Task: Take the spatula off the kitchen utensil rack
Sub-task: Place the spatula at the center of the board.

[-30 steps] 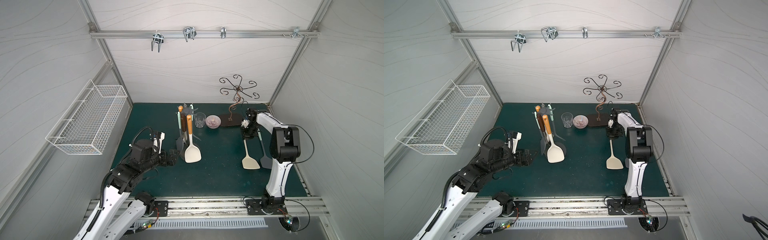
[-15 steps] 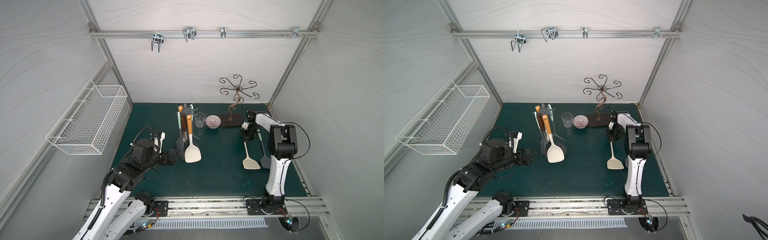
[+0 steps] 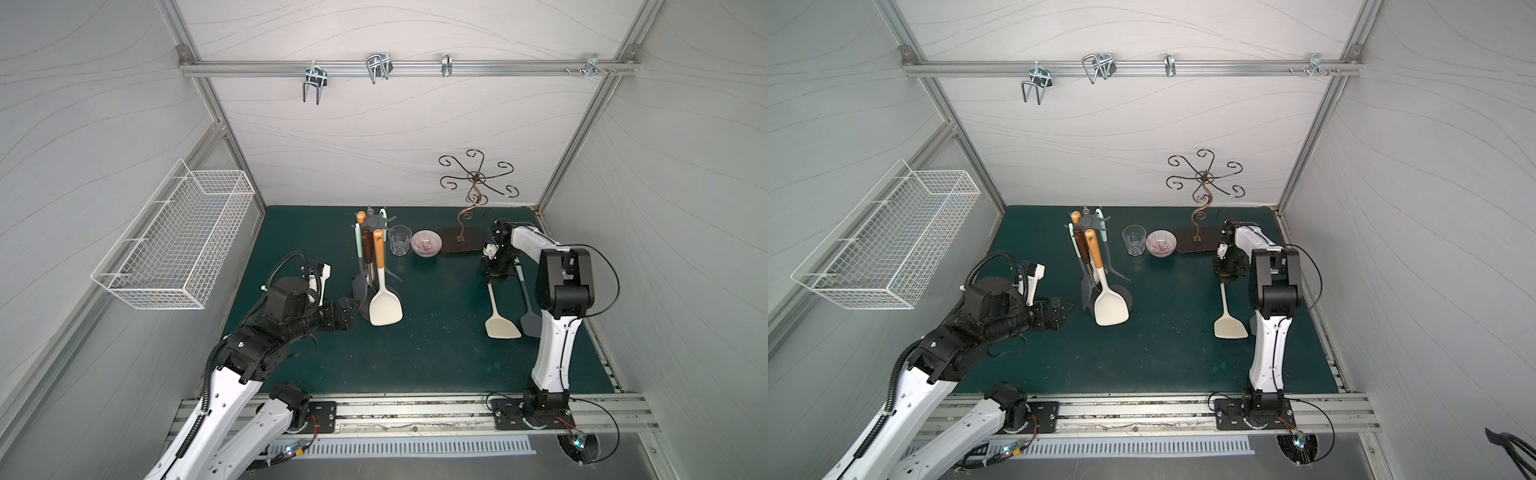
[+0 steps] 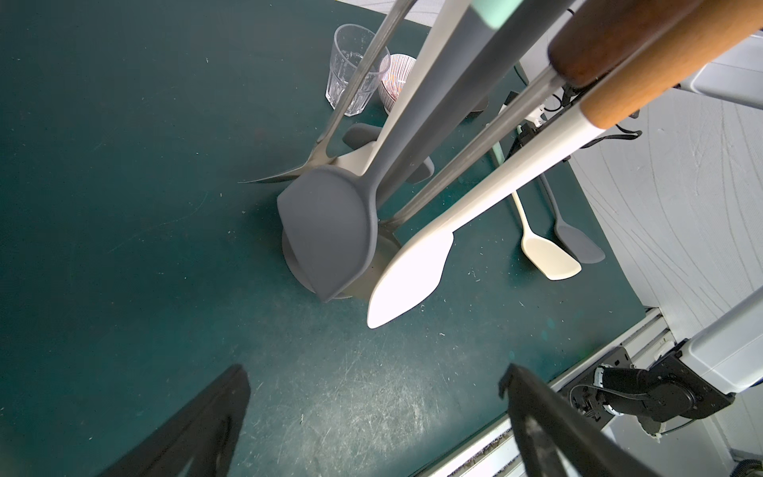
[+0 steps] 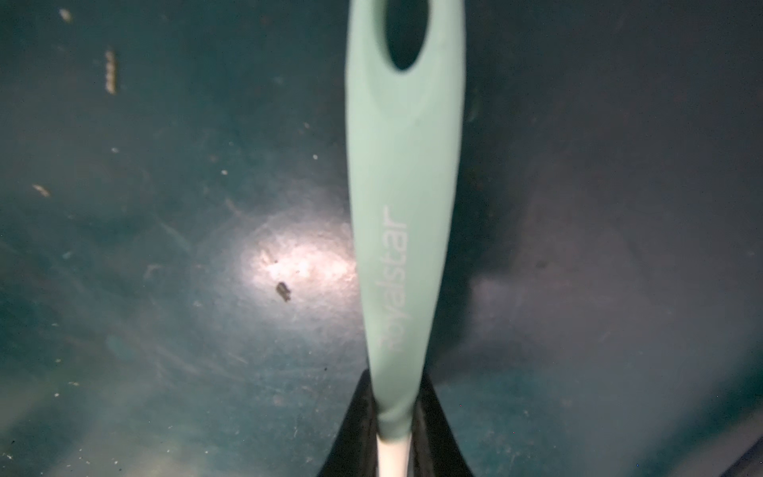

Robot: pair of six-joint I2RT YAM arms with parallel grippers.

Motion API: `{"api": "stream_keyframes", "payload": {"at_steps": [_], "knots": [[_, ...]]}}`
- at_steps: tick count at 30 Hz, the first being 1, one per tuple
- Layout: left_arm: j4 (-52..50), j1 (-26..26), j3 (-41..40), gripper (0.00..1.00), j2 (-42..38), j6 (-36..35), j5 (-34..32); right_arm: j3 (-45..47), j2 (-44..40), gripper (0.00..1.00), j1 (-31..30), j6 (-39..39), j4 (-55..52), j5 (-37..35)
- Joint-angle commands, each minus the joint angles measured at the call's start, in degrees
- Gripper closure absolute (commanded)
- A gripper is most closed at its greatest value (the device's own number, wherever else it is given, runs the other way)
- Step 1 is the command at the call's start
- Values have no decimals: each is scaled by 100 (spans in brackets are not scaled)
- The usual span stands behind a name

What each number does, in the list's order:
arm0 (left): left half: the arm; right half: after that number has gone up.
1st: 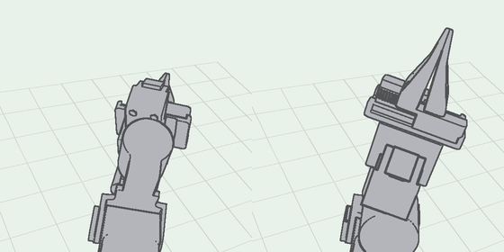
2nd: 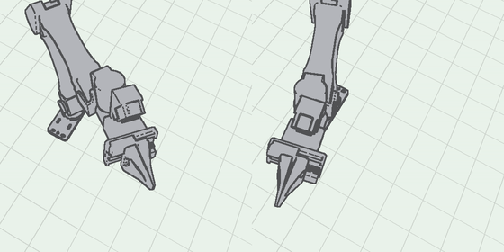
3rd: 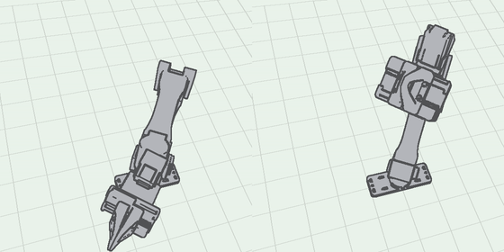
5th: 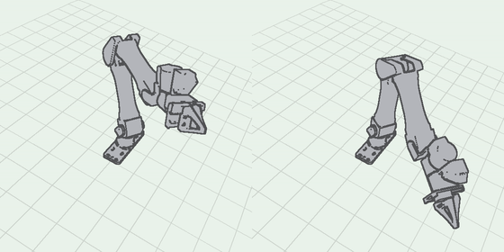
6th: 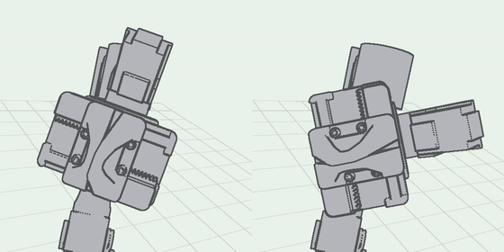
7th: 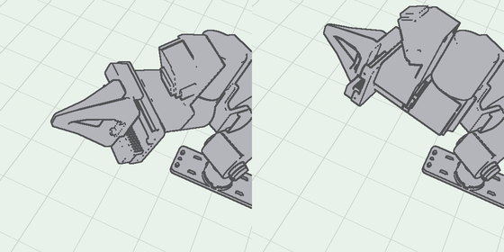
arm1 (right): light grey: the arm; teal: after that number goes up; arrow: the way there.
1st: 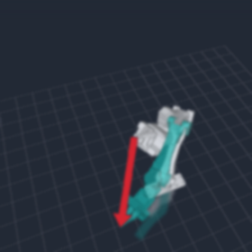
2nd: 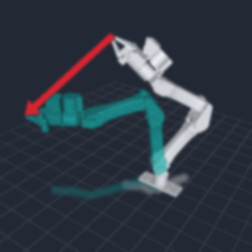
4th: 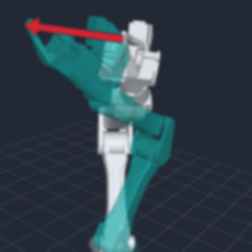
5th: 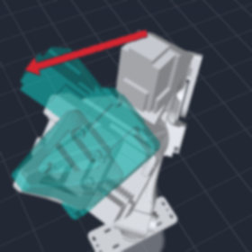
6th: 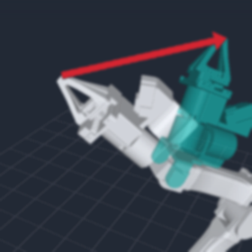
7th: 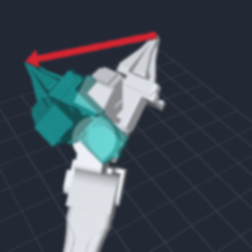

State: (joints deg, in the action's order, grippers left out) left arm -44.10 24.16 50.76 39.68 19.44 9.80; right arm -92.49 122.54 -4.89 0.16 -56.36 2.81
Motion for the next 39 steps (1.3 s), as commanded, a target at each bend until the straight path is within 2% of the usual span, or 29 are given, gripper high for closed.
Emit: {"api": "stream_keyframes", "payload": {"at_steps": [1, 11, 13, 20, 28, 33, 36, 38, 39], "knots": [[5, 27, 251, 0, 3, -125, -73, -29, 211, 84, 40, -8, -32, -12], [-12, 27, 259, 0, -44, -124, -84, -5, 74, 68, 41, 41, -18, -9], [-11, 27, 259, 0, -42, -126, -88, -14, 43, 61, 34, 59, -16, -5], [-24, 27, 259, 0, -73, -131, -144, -4, -300, 52, 31, 173, -28, 92], [111, 27, 223, 0, -393, -99, -125, 306, -1316, 34, -70, 410, 203, 132], [166, 27, 198, 0, -570, -68, -251, 654, -2151, 32, -251, 526, 359, 90], [98, 27, 237, 0, -666, 3, -349, 1060, -2840, 22, -367, 588, 649, 250], [-90, 27, 307, 0, -752, 105, -450, 1382, -3361, 12, -495, 698, 893, 449], [-218, 27, 358, 0, -796, 175, -499, 1499, -3573, 12, -599, 714, 955, 481]]}}
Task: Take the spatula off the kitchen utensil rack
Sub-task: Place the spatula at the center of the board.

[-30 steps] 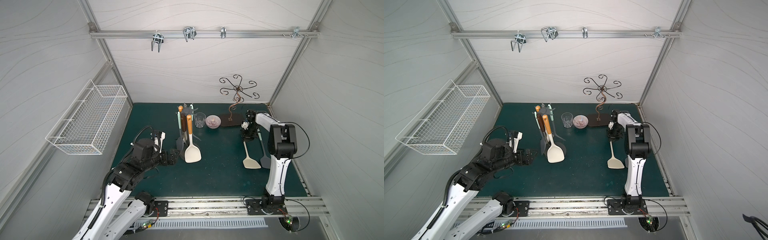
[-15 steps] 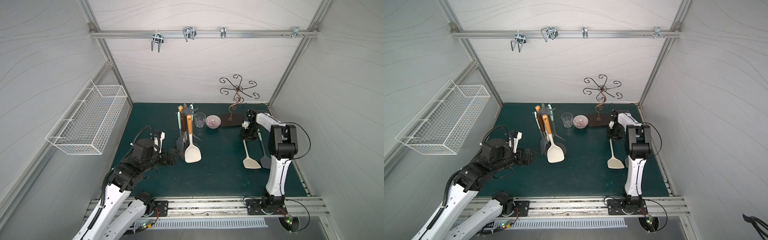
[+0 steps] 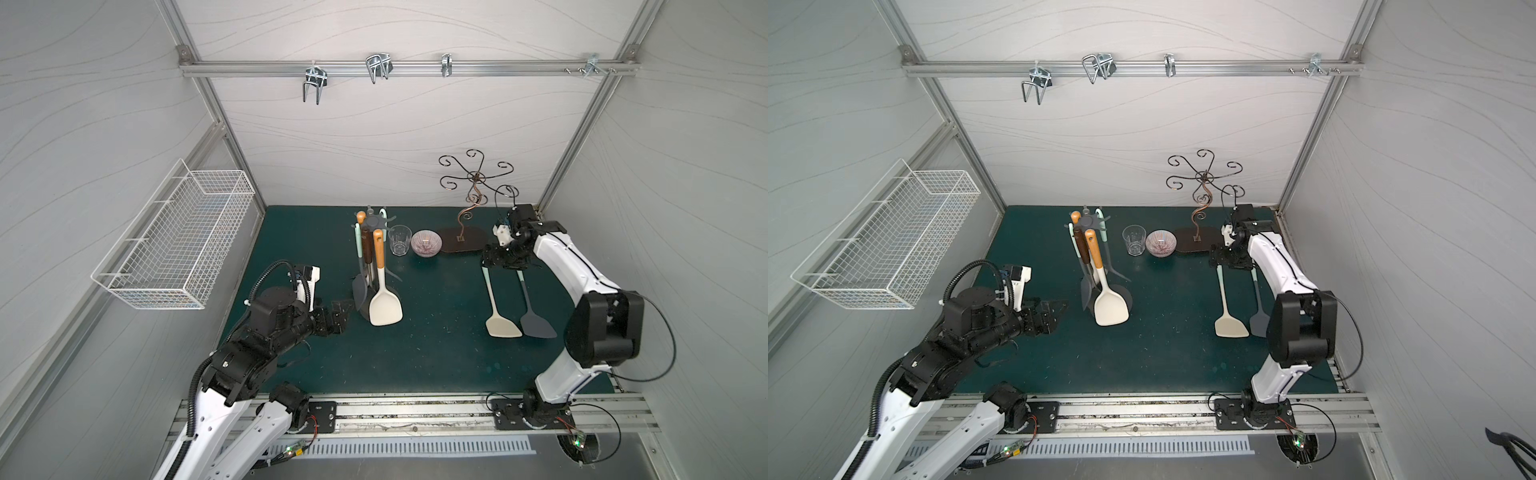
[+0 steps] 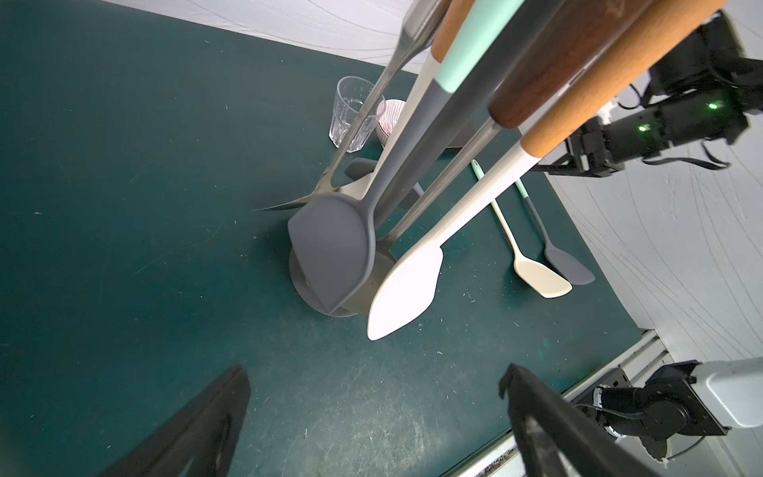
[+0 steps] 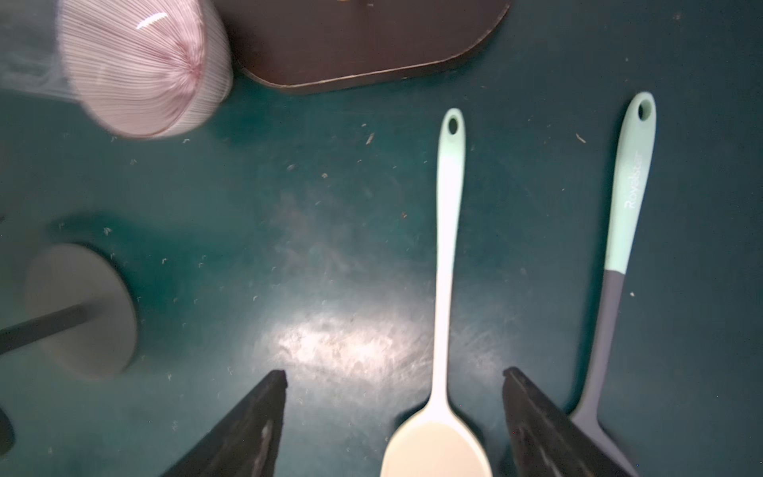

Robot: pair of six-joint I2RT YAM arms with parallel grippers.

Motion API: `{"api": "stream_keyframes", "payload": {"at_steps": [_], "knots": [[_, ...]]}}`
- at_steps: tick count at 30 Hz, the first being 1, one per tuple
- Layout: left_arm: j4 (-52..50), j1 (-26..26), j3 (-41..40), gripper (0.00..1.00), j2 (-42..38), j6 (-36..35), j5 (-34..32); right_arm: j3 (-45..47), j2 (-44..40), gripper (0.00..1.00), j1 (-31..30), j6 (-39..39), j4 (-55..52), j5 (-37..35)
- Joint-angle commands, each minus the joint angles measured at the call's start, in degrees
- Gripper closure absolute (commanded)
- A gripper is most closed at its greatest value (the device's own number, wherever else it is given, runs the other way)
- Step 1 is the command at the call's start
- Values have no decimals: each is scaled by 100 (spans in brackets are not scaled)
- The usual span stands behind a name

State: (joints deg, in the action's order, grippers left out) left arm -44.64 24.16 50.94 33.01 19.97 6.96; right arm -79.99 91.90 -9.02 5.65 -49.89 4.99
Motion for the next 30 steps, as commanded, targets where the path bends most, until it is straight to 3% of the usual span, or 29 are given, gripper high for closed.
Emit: {"api": "stream_keyframes", "payload": {"at_steps": [1, 2, 11, 21, 30], "knots": [[-296, 27, 392, 0, -187, 204, -243, 354, -739, 10, -306, 187, 328, 259], [-421, 27, 448, 0, -260, 294, -255, 456, -946, 1, -450, 182, 345, 264], [-1406, 27, 947, 0, -850, 930, -287, 1474, -3016, 1, -1259, 390, 388, 686], [-1386, 27, 789, 0, -1283, 1445, 140, 2259, -4976, 1, -1401, 758, 418, 1740], [-735, 27, 417, 0, -980, 1556, 286, 2497, -5411, 1, -1402, 1168, 645, 1831]]}}
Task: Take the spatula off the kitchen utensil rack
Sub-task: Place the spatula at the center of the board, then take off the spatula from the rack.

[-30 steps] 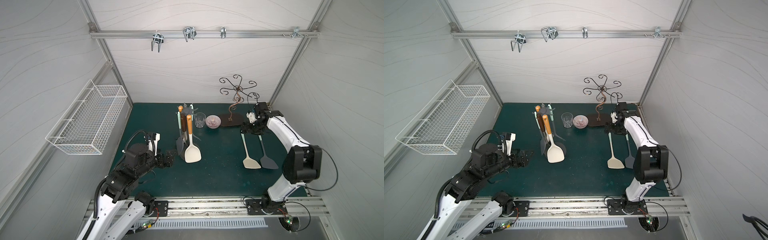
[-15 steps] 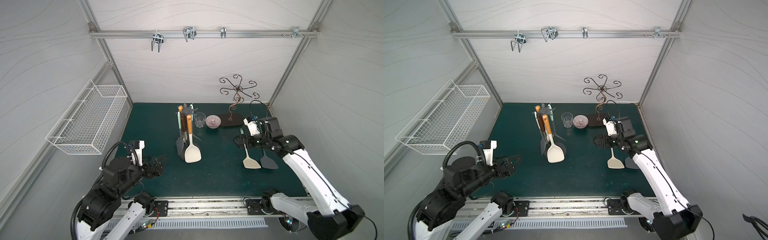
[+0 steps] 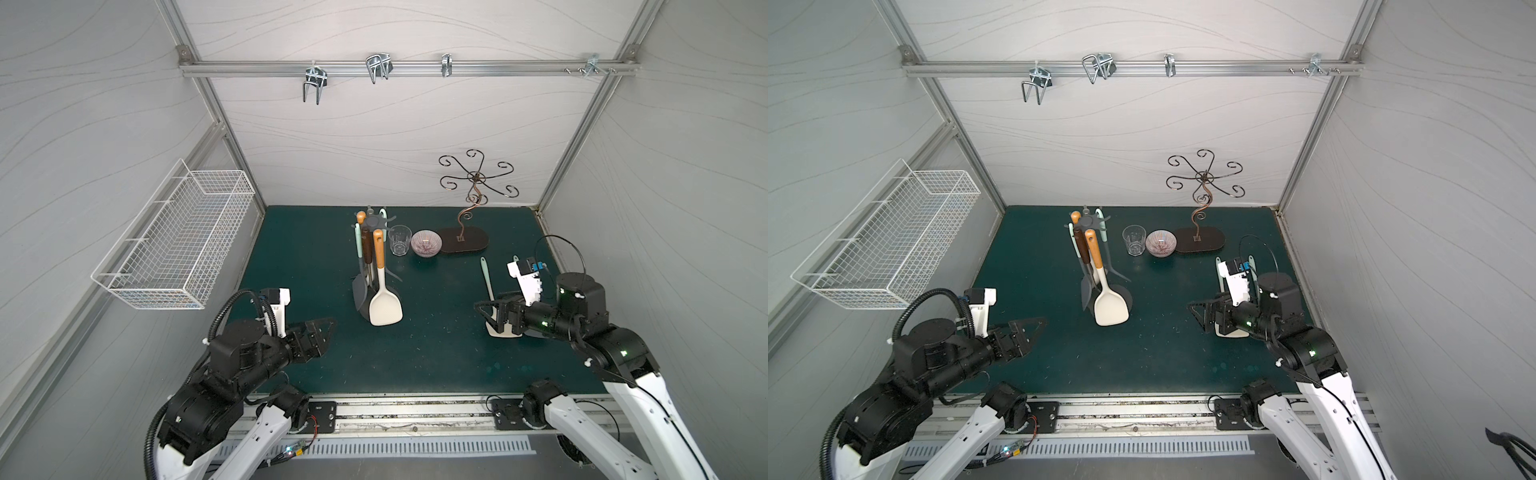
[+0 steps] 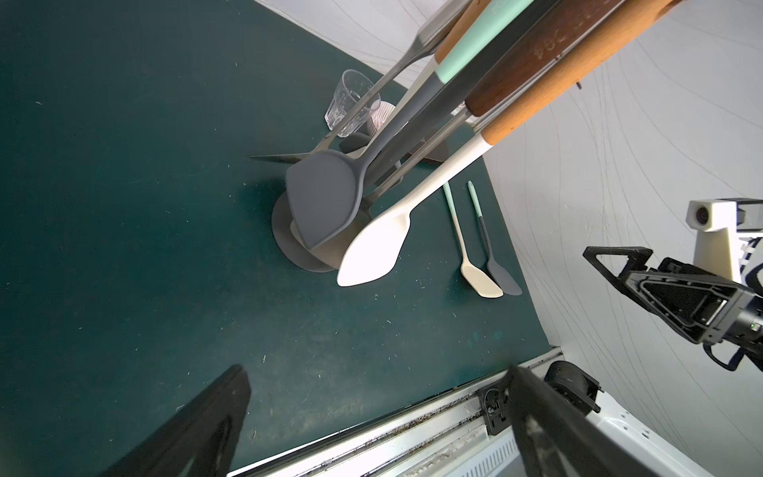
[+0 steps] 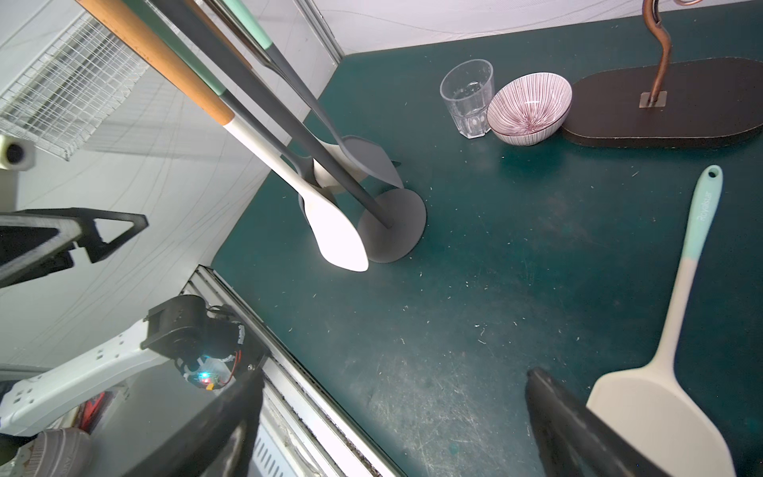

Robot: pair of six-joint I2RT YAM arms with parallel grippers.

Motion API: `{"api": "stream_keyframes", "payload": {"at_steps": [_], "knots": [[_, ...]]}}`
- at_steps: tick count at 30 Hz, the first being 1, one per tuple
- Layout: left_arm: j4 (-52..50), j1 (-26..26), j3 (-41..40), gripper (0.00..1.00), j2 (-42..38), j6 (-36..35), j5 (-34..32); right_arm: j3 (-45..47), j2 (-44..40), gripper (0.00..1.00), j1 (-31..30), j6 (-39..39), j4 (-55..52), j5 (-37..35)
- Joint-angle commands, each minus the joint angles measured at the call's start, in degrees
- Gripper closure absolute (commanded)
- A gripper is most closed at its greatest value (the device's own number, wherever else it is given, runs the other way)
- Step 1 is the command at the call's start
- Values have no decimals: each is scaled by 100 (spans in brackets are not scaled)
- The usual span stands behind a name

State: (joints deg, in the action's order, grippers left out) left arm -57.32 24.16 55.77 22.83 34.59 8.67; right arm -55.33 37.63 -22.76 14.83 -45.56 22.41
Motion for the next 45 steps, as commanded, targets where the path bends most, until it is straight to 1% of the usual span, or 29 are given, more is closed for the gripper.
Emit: {"api": "stream_keyframes", "payload": {"at_steps": [1, 4, 14, 20, 23, 28, 31, 34, 36, 39, 41, 42, 45], "knots": [[679, 27, -119, 0, 20, 70, 96, 10, 36, 1, -29, 310, 240, -1], [918, 27, -146, 0, 102, -65, 14, -48, 92, 1, -27, 513, 287, -368], [1238, 27, 213, 0, 1204, -831, -348, 47, 520, 1, -9, 758, 951, -635], [1244, 27, 408, 0, 1720, -1201, -391, 542, 487, 1, 17, 800, 1843, -379], [1396, 27, 384, 0, 1829, -1313, -450, 695, 426, 1, 23, 584, 2171, -12], [1592, 27, 365, 0, 1926, -1441, -631, 928, 437, 1, 17, 535, 2912, 689], [1584, 27, 348, 0, 1911, -1491, -732, 983, 588, 1, -38, 472, 3360, 874], [1592, 12, 363, 0, 1859, -1581, -796, 873, 972, 6, -193, 334, 3632, 951], [1601, -53, 429, 0, 1906, -1642, -678, 751, 1263, 10, -438, 172, 3726, 828], [1586, -295, 584, 0, 2054, -1689, -240, 573, 1610, 15, -926, -153, 3791, 464], [1575, -603, 667, 1, 2114, -1699, 161, 507, 1774, 15, -1314, -386, 3852, 94], [1583, -823, 687, 0, 2123, -1688, 389, 488, 1852, 15, -1538, -489, 3902, -159], [1643, -1520, 676, 0, 2126, -1544, 1110, 487, 2049, 19, -2089, -661, 4179, -804]]}}
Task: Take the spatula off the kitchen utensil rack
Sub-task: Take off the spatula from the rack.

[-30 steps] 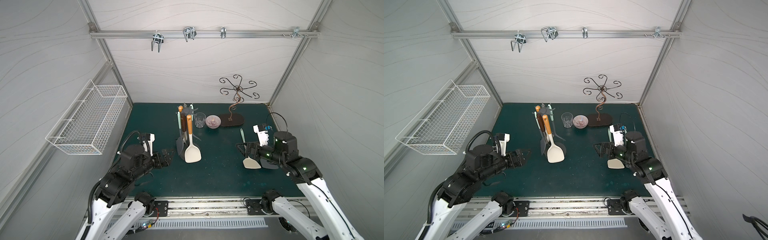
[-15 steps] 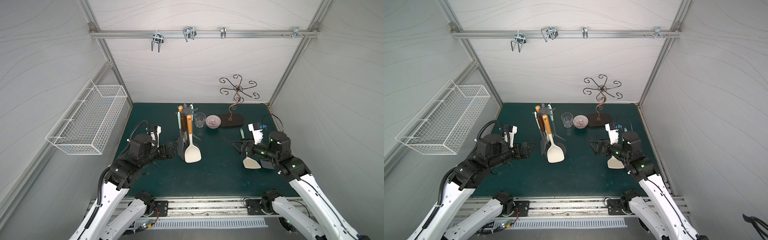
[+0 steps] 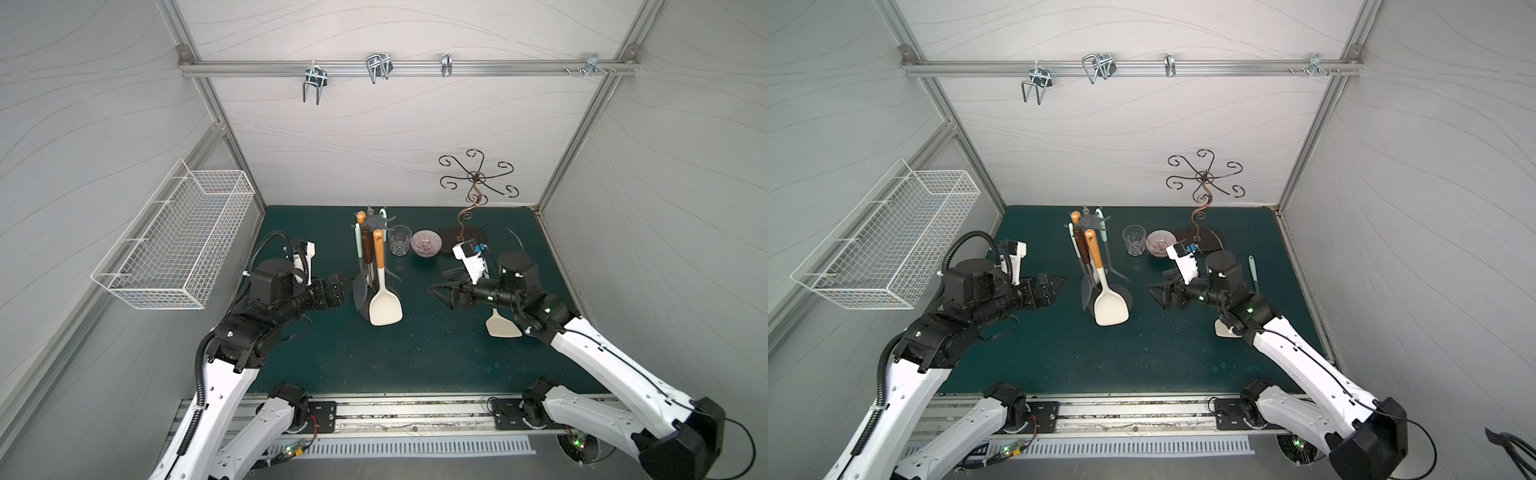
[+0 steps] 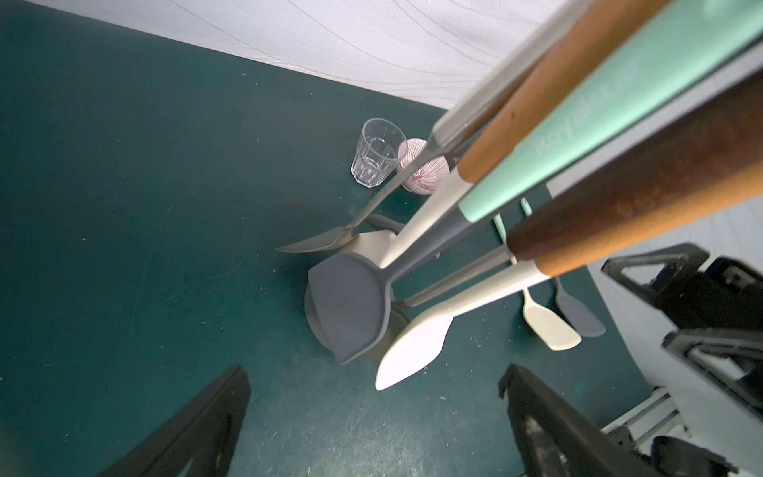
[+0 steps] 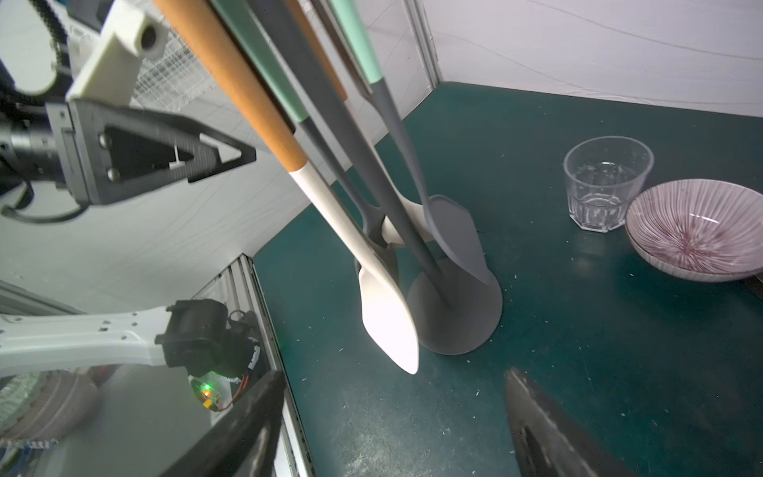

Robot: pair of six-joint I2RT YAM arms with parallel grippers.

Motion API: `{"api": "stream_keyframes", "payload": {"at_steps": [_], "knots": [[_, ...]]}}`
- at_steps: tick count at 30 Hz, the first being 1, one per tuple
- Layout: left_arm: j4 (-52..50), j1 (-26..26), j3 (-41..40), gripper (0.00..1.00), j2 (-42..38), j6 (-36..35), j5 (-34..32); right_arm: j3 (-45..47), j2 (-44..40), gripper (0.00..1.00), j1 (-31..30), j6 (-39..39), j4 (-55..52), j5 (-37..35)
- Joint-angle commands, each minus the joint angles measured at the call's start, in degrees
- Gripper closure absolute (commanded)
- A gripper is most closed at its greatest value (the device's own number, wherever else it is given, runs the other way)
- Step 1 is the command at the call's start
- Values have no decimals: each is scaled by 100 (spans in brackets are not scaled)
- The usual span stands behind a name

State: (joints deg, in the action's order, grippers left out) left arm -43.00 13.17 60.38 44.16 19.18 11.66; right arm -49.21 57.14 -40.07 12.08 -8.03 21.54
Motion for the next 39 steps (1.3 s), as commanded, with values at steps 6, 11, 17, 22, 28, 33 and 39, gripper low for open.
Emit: {"api": "stream_keyframes", "payload": {"at_steps": [6, 11, 17, 22, 28, 33, 39], "knots": [[1021, -1149, 89, 0, 188, 653, 2386, -170, 520, 22, -1173, -653, 1002, -1547], [1043, -1150, -3, 0, 182, 589, 2322, -376, 853, 30, -1296, -545, 1096, -1460], [926, -1150, -238, 1, 85, 624, 1913, -403, 1146, 31, -1616, -662, 1589, -2153], [903, -1150, -453, 1, -2, 589, 1767, -488, 1464, 33, -2083, -944, 2049, -3134], [1319, -1142, -663, 1, -31, 557, 2507, -708, 1894, 38, -2560, -1295, 2466, -4060], [1672, -989, -859, 3, -332, 594, 3216, -812, 2147, 40, -2676, -1333, 2778, -4392], [1837, -711, -894, 4, -803, 361, 3249, -961, 2341, 47, -2699, -1398, 2977, -4695]]}}
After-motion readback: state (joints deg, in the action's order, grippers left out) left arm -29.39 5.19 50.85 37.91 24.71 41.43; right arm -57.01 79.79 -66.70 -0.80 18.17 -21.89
